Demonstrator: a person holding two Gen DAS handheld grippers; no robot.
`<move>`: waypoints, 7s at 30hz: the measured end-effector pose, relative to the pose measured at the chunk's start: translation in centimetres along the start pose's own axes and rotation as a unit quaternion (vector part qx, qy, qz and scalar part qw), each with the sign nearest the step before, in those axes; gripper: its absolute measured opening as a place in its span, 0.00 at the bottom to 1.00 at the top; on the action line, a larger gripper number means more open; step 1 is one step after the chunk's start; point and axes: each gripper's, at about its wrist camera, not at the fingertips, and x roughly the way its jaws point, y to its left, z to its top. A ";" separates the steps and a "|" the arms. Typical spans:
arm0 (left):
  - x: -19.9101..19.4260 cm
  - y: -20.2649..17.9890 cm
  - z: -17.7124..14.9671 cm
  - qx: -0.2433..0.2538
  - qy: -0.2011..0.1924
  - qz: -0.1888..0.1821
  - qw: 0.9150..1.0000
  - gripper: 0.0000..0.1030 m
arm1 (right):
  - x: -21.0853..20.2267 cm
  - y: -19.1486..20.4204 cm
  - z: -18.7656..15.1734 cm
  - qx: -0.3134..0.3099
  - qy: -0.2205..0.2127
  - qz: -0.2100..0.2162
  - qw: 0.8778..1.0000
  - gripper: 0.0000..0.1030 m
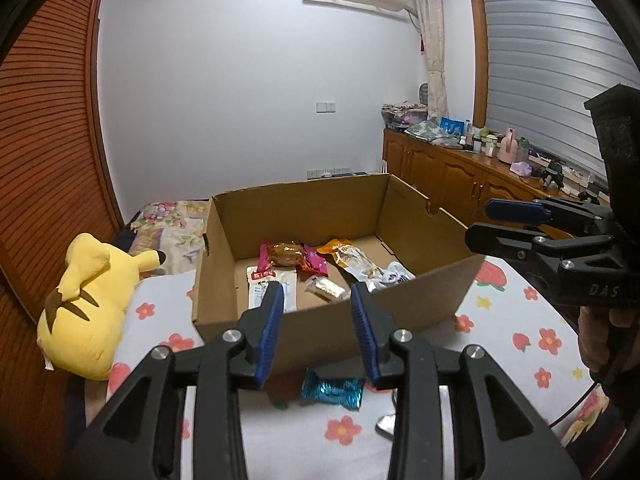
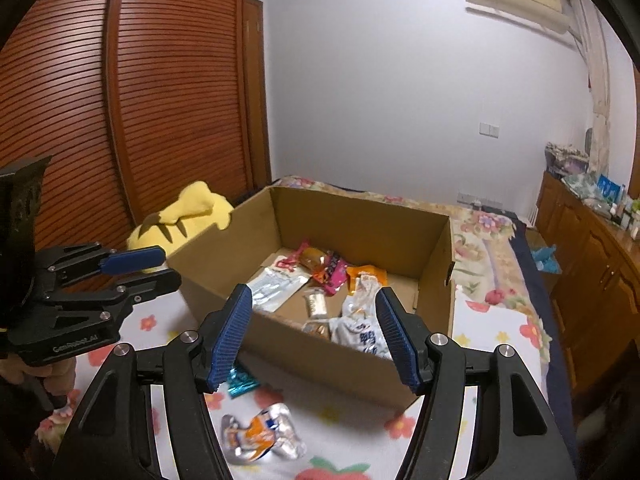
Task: Organize snacks
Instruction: 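Move both open tools back toward the remaining snacks, then grasp the blue foil candy with the left tool while the right tool grasps the silver-orange pouch, then carry both snacks over the cardboard box and open both tools to drop them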
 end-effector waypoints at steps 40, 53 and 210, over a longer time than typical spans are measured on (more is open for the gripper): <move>-1.2 0.5 -10.2 -0.036 0.060 0.011 0.997 0.65 | 4.6 2.9 -13.8 0.053 0.147 0.031 0.987 0.64; -1.0 1.0 -10.9 -0.046 0.064 0.010 0.997 0.65 | 6.3 1.8 -12.5 0.109 0.146 0.037 0.983 0.64; 10.4 2.0 2.8 -0.011 0.041 0.008 0.999 0.27 | 8.0 -3.8 0.7 -0.016 0.063 -0.001 0.998 0.45</move>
